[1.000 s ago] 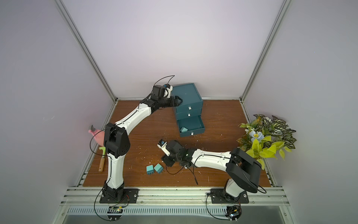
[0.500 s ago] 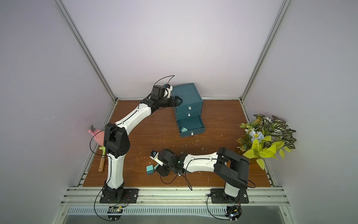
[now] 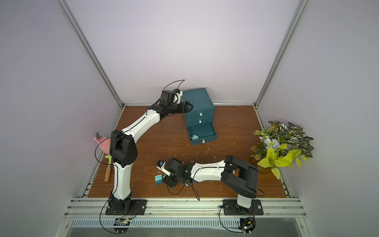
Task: Place the plugs into the drawer by color
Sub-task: Pick up the plug from the center of the board, then place the plug in the drawer.
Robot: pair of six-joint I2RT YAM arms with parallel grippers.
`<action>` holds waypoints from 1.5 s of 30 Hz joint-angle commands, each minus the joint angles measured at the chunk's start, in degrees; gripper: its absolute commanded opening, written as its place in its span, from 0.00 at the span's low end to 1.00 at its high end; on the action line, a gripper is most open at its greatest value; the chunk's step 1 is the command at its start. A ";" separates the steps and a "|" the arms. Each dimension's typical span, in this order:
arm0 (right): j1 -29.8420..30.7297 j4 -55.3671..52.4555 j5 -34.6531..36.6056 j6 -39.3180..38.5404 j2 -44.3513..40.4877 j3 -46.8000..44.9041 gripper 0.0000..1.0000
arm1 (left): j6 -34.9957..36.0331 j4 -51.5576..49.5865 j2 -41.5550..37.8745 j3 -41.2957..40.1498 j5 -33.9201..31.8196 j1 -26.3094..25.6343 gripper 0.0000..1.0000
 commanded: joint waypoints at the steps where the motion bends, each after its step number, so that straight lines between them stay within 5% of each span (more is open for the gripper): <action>1: 0.08 -0.03 -0.22 -0.22 0.39 1.49 0.70 | 1.14 -6.37 0.59 -2.16 -1.43 0.36 0.86; 24: -2.01 -3.19 11.95 5.86 -5.26 0.70 0.49 | 1.06 -6.40 0.37 -2.10 -1.40 0.37 0.86; 35: -23.27 -3.68 16.27 7.40 -16.68 -0.46 0.48 | 0.83 -6.22 0.70 -2.15 -0.85 0.38 0.86; 45: -36.48 -2.75 13.78 7.07 -10.62 5.88 0.48 | 1.08 -6.24 0.61 -2.27 -1.11 0.36 0.86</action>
